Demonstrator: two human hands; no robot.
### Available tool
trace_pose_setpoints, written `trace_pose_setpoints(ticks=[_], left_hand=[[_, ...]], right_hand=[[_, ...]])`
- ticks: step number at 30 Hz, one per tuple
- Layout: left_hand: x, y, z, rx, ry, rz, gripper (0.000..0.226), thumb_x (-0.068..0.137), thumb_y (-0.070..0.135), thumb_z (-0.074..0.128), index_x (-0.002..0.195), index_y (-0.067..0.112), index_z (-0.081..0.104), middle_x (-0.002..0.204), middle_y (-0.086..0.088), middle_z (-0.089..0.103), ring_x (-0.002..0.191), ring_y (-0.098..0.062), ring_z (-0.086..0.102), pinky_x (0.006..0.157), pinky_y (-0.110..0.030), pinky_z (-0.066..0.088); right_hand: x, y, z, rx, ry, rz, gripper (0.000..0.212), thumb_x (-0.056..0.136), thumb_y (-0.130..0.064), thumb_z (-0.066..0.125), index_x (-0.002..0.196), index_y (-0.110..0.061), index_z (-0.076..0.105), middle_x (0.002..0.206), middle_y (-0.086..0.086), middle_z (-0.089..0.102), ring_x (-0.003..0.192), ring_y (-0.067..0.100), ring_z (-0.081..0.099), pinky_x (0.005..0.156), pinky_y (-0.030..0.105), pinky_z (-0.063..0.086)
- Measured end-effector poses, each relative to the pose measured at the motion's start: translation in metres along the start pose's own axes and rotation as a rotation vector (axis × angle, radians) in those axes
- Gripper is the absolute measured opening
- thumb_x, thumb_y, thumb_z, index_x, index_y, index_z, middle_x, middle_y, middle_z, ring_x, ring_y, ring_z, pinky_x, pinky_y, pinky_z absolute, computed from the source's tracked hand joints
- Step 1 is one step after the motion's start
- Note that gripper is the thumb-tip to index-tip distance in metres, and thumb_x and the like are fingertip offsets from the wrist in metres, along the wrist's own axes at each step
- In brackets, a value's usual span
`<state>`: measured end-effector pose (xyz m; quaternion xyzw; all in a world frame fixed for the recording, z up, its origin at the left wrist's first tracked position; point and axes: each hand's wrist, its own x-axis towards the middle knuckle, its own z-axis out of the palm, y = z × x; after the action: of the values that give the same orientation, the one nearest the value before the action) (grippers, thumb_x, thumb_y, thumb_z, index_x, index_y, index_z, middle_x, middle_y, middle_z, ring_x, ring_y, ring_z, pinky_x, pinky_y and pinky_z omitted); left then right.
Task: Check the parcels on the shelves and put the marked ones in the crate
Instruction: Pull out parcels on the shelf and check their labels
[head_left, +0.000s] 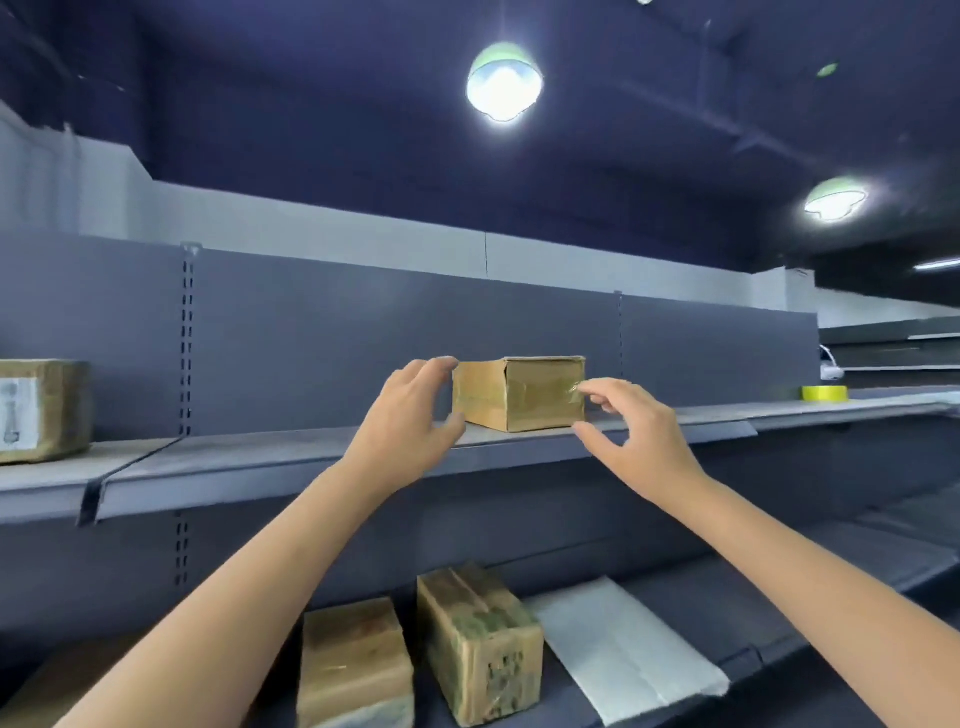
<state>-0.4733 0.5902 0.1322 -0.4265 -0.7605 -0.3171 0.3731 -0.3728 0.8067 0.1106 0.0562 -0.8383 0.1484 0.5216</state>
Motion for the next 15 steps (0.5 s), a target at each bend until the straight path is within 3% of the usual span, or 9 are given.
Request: trace_pose_setpoints(ticks=[3, 9, 15], left_hand=[[0.049, 0.01, 0.038, 0.004, -0.015, -0.058, 0.053, 0.087, 0.017, 0.056, 0.137, 0.012, 0.039, 0.132, -0.007, 0.047, 0.123, -0.024, 0.042, 0.099, -0.029, 0.035], [0.126, 0.008, 0.104, 0.115, -0.142, -0.247, 0.059, 0.089, 0.024, 0.052, 0.142, 0.016, 0.028, 0.143, -0.01, 0.031, 0.131, -0.032, 0.026, 0.106, -0.038, 0.028], [0.168, -0.008, 0.159, 0.136, -0.227, -0.502, 0.079, 0.087, 0.037, 0.056, 0.147, 0.015, 0.009, 0.147, -0.014, 0.021, 0.134, -0.034, 0.018, 0.105, -0.042, 0.028]], right_hand=[[0.026, 0.05, -0.005, 0.005, -0.011, 0.019, 0.039, 0.083, -0.016, 0.065, 0.12, -0.011, 0.057, 0.109, -0.007, 0.054, 0.1, 0.007, 0.048, 0.09, 0.022, 0.038], [0.08, 0.141, 0.003, 0.122, -0.009, 0.125, 0.038, 0.084, -0.021, 0.065, 0.12, -0.012, 0.055, 0.117, 0.0, 0.058, 0.099, 0.009, 0.05, 0.086, 0.021, 0.041], [0.144, 0.198, 0.042, 0.236, -0.266, 0.411, 0.073, 0.081, -0.031, 0.067, 0.141, -0.014, 0.029, 0.146, 0.006, 0.036, 0.131, 0.024, 0.038, 0.103, 0.036, 0.039]])
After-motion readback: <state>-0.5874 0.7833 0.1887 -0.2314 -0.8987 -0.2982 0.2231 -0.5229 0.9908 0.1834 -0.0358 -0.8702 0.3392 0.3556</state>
